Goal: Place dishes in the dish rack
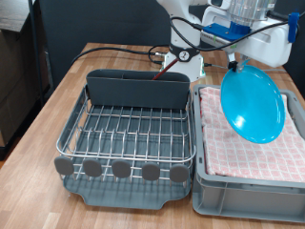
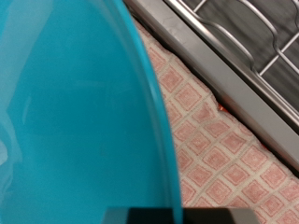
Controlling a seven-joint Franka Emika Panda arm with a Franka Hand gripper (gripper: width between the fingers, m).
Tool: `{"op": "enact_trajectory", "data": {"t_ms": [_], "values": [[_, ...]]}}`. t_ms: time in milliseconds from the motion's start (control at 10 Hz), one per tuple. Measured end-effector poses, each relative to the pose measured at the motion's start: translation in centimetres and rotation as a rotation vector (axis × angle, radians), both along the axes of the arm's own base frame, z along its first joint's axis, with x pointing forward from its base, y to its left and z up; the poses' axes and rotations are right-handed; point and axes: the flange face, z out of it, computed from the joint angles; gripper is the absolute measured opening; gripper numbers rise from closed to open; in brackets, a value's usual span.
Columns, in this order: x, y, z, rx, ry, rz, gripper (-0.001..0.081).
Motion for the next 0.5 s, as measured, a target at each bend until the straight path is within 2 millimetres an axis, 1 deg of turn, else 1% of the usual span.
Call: {"op": "enact_trajectory", "data": {"t_ms": [100,200,300,500], "values": [[-0.1,-0.1,-0.1,-0.017,0.004,0.012,0.0019],[-0.3,-0.8,-0.1,-0.048,0.019,0.028,0.0019],[-0.7,-2.0,0.2,-0.076,0.046,0.044,0.0019],[-1.3,-5.2,1.1,-0.104,0.103,0.118,0.0019]]}}
